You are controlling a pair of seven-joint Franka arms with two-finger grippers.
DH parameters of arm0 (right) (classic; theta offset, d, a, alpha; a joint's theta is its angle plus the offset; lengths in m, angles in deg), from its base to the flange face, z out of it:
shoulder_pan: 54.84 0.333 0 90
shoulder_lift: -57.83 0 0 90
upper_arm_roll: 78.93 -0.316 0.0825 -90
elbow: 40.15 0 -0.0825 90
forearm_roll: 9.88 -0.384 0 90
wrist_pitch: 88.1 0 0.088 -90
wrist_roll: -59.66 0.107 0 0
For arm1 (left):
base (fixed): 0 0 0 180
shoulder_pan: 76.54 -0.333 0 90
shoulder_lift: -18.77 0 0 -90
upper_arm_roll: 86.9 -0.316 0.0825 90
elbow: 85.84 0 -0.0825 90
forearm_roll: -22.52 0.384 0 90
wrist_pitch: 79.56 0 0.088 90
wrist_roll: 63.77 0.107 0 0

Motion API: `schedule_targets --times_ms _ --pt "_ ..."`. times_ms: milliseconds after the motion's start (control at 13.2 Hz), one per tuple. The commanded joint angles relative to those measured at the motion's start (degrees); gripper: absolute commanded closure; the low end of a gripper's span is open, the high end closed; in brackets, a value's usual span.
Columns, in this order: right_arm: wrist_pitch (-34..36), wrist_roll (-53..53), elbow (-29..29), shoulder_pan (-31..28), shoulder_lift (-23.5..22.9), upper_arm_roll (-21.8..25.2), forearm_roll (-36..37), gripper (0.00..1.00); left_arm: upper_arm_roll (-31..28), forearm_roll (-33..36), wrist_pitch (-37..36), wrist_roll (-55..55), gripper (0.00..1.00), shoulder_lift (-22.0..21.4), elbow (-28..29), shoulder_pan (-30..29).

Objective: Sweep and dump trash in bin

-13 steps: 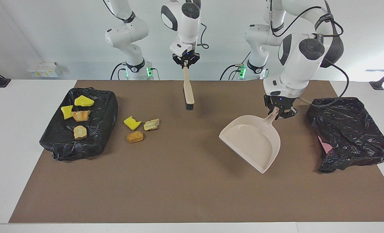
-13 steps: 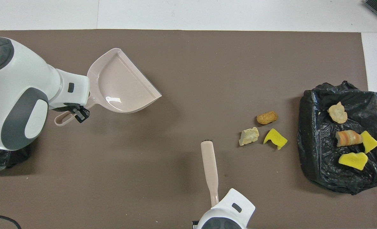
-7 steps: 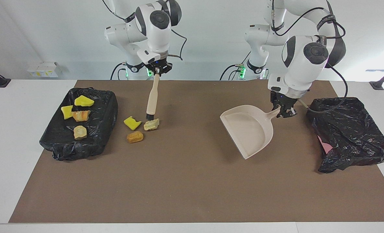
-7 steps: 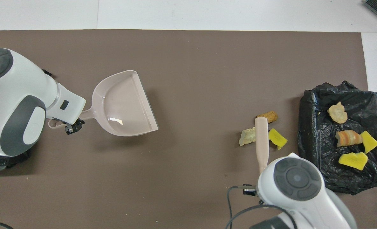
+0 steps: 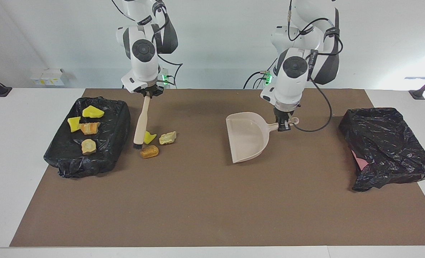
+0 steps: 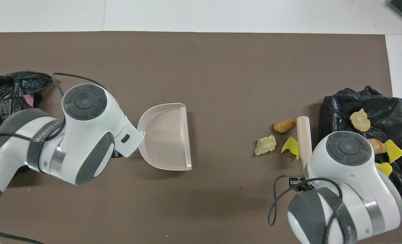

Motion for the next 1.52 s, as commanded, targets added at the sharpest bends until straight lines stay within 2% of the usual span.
schedule_targets --times_ms 0,152,304,456,684,912,988,1444 --pt "-1.9 -2.67 -0.75 -1.75 -0.2 -0.82 1.1 1.0 -0.83 4.3 3.0 -4.75 1.0 -2.37 4.13 4.06" --pt "-1.81 -2.68 -1.62 -2.37 -1.59 -0.82 1.36 1.0 -0.91 5.28 6.16 -13.27 1.0 -1.76 6.15 7.75" --pt "-4.95 -1.2 -4.34 -2.11 -1.7 -0.82 4.33 1.0 -0.74 5.72 7.41 -17.42 1.0 -1.58 7.12 8.29" --pt "-5.59 -0.75 -4.36 -2.28 -1.87 -0.82 7.59 1.0 -0.82 5.72 7.58 -19.28 1.0 -2.2 8.62 9.08" --pt "-6.02 -1.53 -4.44 -2.46 -2.3 -0.91 7.34 1.0 -0.74 5.72 7.67 -19.2 1.0 -2.29 8.62 9.08" --pt "-8.56 -1.53 -4.44 -0.71 -6.26 -1.0 2.45 1.0 -0.74 5.72 7.67 -19.2 1.0 -2.29 8.71 8.99" --pt "-9.27 -1.97 -4.27 0.69 -6.44 -1.0 -0.98 1.0 -0.74 5.72 7.49 -19.2 1.0 -2.37 8.71 9.08" --pt "-11.12 -2.33 -1.64 9.57 -8.55 -1.0 -10.4 1.0 -0.74 5.72 7.32 -19.37 1.0 -2.38 8.8 9.08"
